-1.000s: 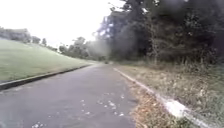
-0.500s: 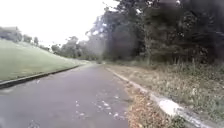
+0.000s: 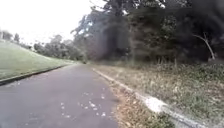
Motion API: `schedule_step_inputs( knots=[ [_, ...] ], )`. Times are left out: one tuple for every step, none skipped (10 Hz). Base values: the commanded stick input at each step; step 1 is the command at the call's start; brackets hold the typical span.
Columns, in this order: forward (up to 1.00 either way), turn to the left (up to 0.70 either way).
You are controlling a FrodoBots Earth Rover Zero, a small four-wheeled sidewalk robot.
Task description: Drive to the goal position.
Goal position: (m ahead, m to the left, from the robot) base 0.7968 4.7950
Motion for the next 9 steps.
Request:
schedule_step_inputs(
  knots=[
    [0.0, -0.45],
    [0.0, -0.45],
    [0.0, -0.45],
    [0.0, -0.45],
    [0.0, -0.45],
    [0.0, -0.45],
    [0.0, -0.45],
    [0.0, -0.45],
    [0.0, -0.45]
  ],
)
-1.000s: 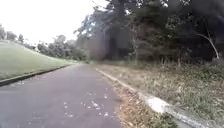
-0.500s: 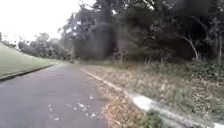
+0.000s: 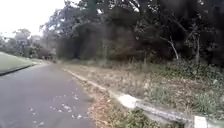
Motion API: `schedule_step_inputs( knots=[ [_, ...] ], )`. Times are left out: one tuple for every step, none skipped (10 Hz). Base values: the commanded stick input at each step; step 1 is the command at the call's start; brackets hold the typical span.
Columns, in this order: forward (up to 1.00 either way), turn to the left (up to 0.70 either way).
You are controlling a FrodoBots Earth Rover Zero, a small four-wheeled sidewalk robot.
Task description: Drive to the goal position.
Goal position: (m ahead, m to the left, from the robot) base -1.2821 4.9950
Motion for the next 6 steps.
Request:
schedule_step_inputs(
  knots=[
    [0.0, -0.45],
    [0.0, -0.45],
    [0.0, -0.45],
    [0.0, -0.45],
    [0.0, -0.45],
    [0.0, -0.45]
  ],
)
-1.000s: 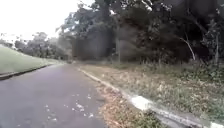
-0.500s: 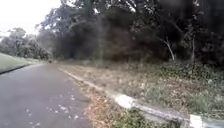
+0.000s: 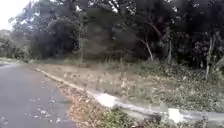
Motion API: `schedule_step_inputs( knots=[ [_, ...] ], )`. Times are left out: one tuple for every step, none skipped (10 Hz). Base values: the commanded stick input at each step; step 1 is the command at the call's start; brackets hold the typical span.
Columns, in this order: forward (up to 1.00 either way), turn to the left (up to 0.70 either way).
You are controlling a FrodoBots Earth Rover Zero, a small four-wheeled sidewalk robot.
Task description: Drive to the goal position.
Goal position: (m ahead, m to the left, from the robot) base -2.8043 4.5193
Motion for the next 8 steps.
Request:
schedule_step_inputs(
  knots=[
    [0.0, -0.45],
    [0.0, -0.45],
    [0.0, -0.45],
    [0.0, -0.45],
    [0.0, -0.45],
    [0.0, -0.45],
    [0.0, -0.45],
    [0.0, -0.45]
  ],
)
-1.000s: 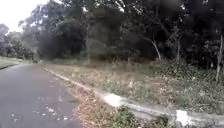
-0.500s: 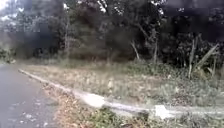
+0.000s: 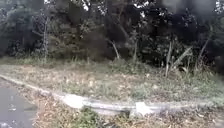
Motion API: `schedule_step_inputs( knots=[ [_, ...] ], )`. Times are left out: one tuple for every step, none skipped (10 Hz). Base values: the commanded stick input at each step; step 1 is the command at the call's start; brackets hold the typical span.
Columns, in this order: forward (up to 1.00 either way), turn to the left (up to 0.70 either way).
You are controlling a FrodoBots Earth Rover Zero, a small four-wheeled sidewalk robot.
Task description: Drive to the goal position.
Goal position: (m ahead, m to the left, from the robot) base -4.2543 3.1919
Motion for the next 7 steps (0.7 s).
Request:
schedule_step_inputs(
  knots=[
    [0.0, -0.45],
    [0.0, -0.45],
    [0.0, -0.45],
    [0.0, -0.45],
    [0.0, -0.45],
    [0.0, -0.45],
    [0.0, -0.45]
  ],
)
